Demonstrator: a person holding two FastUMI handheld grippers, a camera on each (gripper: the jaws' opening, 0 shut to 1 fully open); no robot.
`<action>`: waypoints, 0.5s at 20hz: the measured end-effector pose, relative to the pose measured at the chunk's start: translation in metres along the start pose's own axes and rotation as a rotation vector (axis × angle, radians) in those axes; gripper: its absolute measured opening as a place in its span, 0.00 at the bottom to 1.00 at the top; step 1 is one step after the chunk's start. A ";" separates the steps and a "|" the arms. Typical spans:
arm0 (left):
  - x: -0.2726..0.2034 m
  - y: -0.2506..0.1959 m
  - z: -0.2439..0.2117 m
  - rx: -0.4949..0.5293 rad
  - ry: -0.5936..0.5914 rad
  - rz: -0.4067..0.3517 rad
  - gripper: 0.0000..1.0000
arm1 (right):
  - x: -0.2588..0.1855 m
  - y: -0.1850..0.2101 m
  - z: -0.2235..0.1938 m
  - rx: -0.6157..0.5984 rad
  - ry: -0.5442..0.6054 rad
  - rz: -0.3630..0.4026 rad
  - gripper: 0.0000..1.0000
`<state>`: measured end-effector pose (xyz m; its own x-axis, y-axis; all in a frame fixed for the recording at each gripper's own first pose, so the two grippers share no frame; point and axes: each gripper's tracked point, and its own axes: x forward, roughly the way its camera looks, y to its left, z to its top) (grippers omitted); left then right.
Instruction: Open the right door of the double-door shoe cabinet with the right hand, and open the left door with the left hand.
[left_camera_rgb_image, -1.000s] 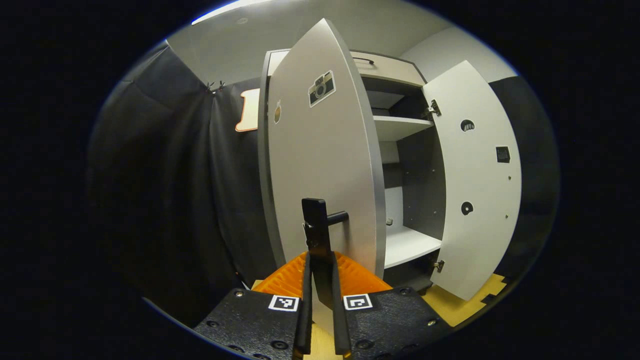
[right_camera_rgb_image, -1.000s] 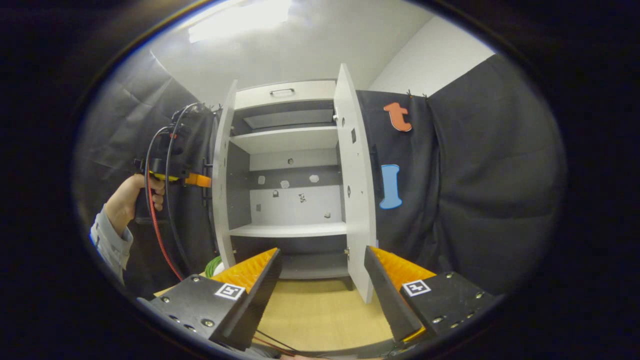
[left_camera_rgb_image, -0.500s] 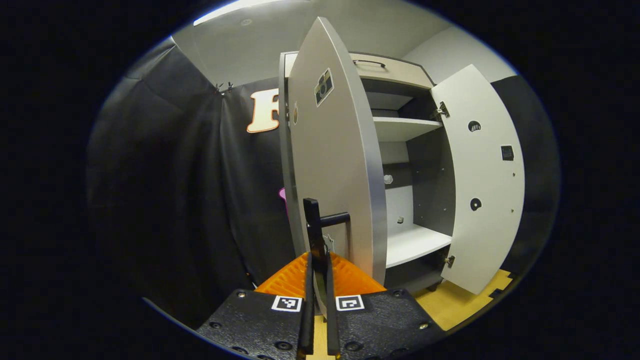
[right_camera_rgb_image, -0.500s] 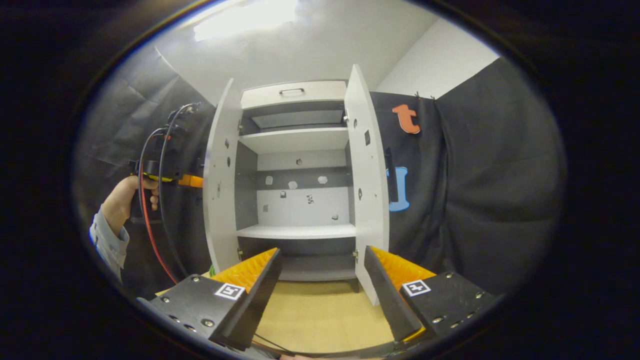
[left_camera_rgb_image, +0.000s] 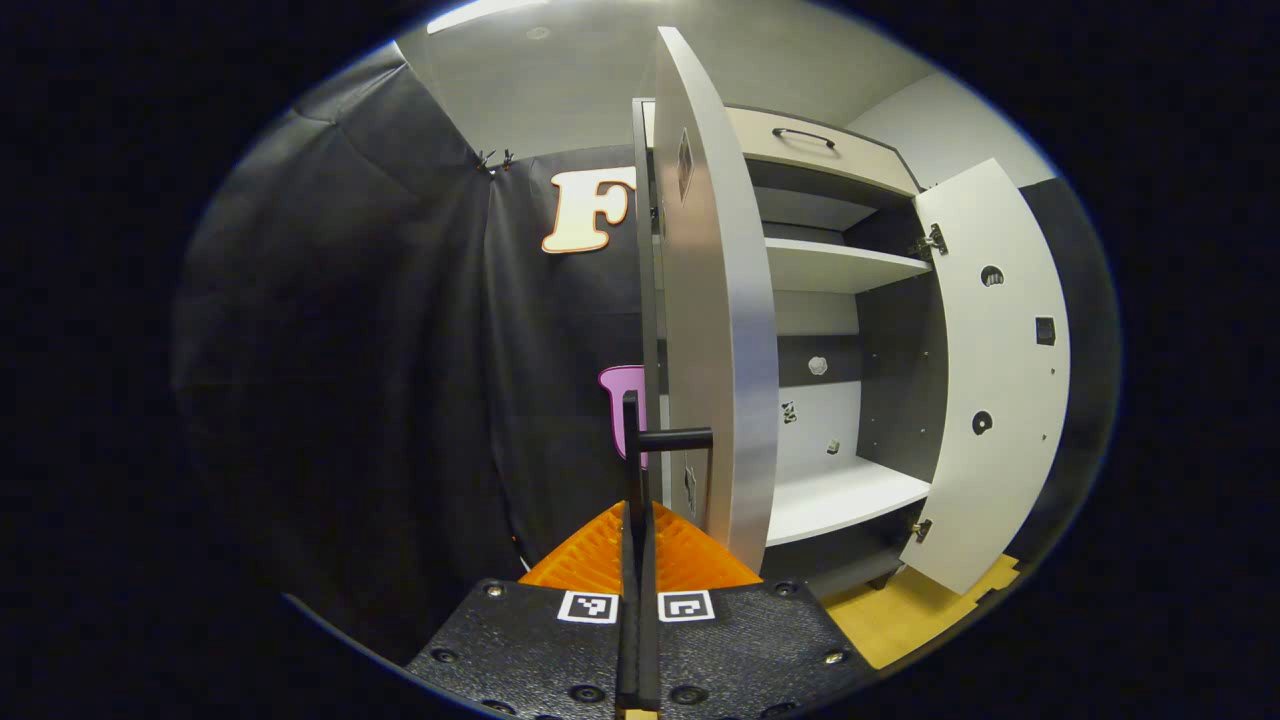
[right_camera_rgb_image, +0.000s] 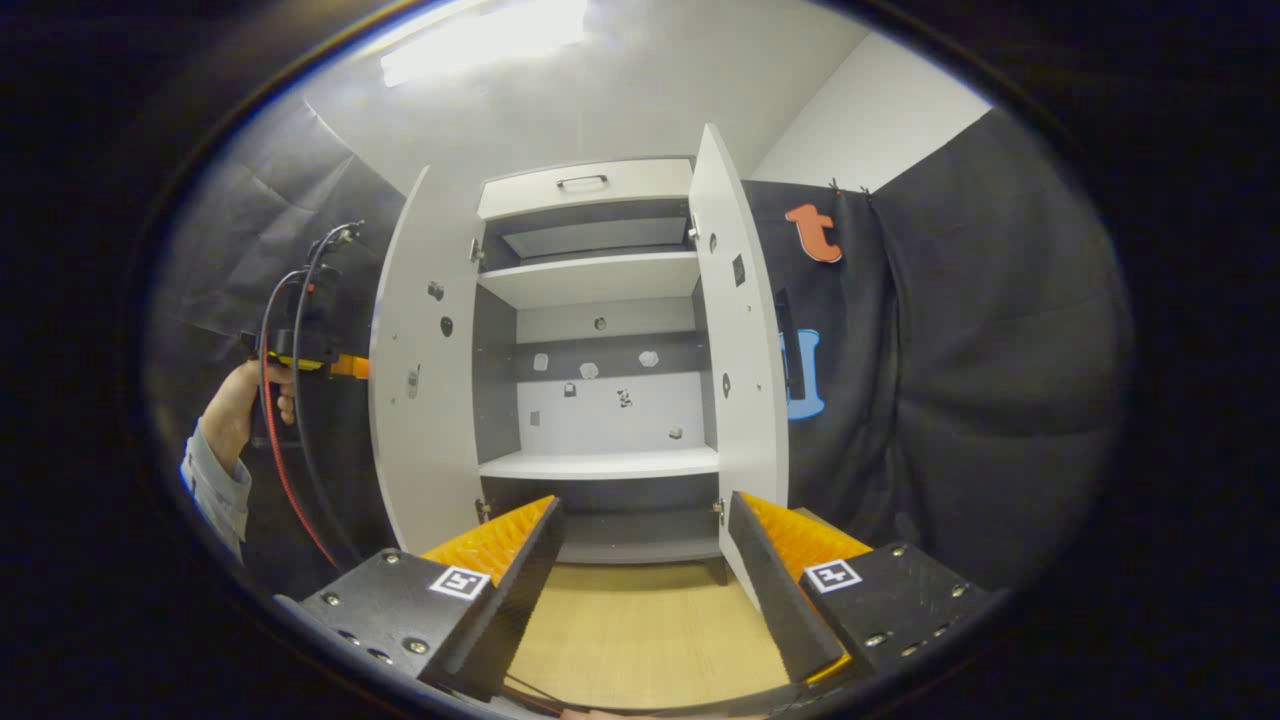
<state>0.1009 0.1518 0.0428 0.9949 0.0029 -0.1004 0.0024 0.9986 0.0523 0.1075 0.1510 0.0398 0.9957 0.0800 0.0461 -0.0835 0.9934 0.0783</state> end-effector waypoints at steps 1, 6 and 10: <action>-0.001 0.001 -0.001 0.003 0.002 0.002 0.00 | 0.001 -0.001 0.001 0.002 -0.005 -0.004 0.99; -0.009 -0.001 -0.012 0.034 0.041 0.027 0.01 | 0.001 -0.006 0.005 0.006 -0.012 -0.012 0.99; -0.040 -0.005 -0.010 0.031 0.004 0.055 0.28 | 0.007 -0.010 0.004 -0.002 -0.009 -0.010 0.98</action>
<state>0.0598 0.1469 0.0367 0.9933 0.0581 -0.1002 -0.0492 0.9949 0.0884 0.1152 0.1412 0.0435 0.9961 0.0696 0.0545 -0.0737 0.9943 0.0767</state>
